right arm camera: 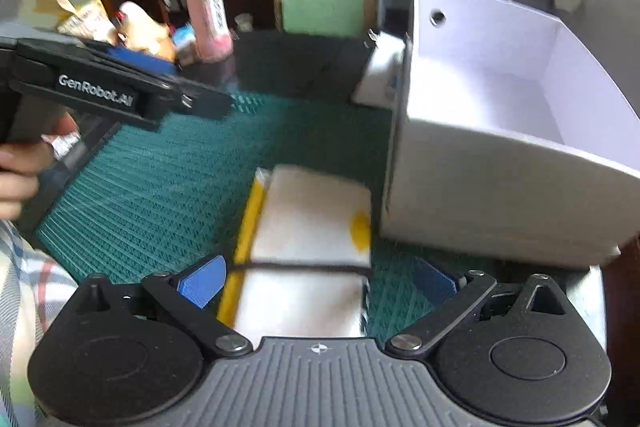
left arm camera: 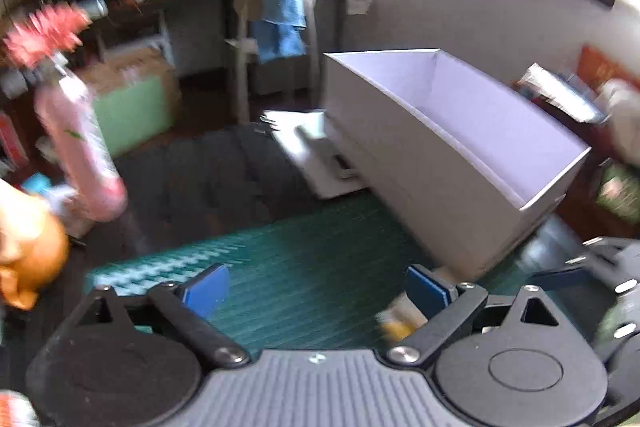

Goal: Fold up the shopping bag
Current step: 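Carry the corded bag in the right gripper toward the white box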

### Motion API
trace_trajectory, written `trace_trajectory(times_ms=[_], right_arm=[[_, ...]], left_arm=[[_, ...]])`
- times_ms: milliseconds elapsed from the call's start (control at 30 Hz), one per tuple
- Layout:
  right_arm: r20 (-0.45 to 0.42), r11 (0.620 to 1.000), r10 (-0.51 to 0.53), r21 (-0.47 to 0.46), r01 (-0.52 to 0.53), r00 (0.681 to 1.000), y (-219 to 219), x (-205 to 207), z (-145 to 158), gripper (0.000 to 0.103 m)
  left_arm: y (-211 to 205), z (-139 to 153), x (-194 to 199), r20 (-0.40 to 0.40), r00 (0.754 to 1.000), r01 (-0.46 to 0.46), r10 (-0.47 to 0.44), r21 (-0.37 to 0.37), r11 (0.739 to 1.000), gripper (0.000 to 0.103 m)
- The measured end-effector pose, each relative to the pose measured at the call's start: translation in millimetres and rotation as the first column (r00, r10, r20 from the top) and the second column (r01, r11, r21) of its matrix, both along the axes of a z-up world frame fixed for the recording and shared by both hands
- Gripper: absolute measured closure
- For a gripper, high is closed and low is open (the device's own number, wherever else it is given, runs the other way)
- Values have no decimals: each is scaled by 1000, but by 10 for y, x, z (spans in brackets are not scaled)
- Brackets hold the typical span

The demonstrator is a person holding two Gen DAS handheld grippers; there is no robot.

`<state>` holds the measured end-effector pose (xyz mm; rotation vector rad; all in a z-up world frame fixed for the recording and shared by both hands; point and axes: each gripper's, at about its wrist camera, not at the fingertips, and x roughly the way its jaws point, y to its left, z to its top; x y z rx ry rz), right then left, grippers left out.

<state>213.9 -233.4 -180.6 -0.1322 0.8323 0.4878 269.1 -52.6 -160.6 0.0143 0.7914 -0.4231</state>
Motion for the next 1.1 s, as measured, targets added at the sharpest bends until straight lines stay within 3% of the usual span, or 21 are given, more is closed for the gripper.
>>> trace_trajectory(times_ms=[33,100,133,200,233,333,500,533,667,767,900,1100], right_arm=[[3,1000,16,2,-16,1000,21,31,-24,7],[2,999,50,-7,-50,999,49,66,-54,13],[-14,998,57,-7,-58,998,55,83,-78,15],[-52,998,65,-2,-66,997,63,106,-124,17],[-52,998,65,-3,-65,997,69,110,-133,17],[-52,997,71,-24,-72,996,103,112,-131,19],[-90,998,43,-47,-47,995,111,131,-158,19],[-130,998,11,-67,-20,991,102,158,-191,19],[-176,999,-49,-29,45,983,54,174,-206,20],[-109,995,-34,-94,23,993,128,95,-144,20],[18,969,73,-237,-66,997,322,-61,-148,15],[-57,991,42,-126,-49,997,201,92,-162,21]], left_arm=[[-8,-39,51,-33,999,20,-22,-49,999,19],[-35,-146,152,-103,993,52,-65,-125,991,41],[-50,-208,191,-136,988,59,-79,-144,988,49],[-77,-314,238,-187,978,65,-93,-153,986,77],[-99,-389,266,-217,972,64,-95,-146,987,81],[-166,-579,318,-277,957,60,-91,-116,991,84],[-193,-626,338,-285,954,55,-92,-135,989,85],[-208,-656,340,-292,953,54,-87,-120,991,85],[-222,-677,329,-292,953,57,-85,-102,993,85],[-211,-677,329,-295,952,55,-83,-104,993,85],[-207,-637,291,-289,953,61,-85,-92,994,84],[-240,-634,267,-273,958,73,-88,-66,995,84]])
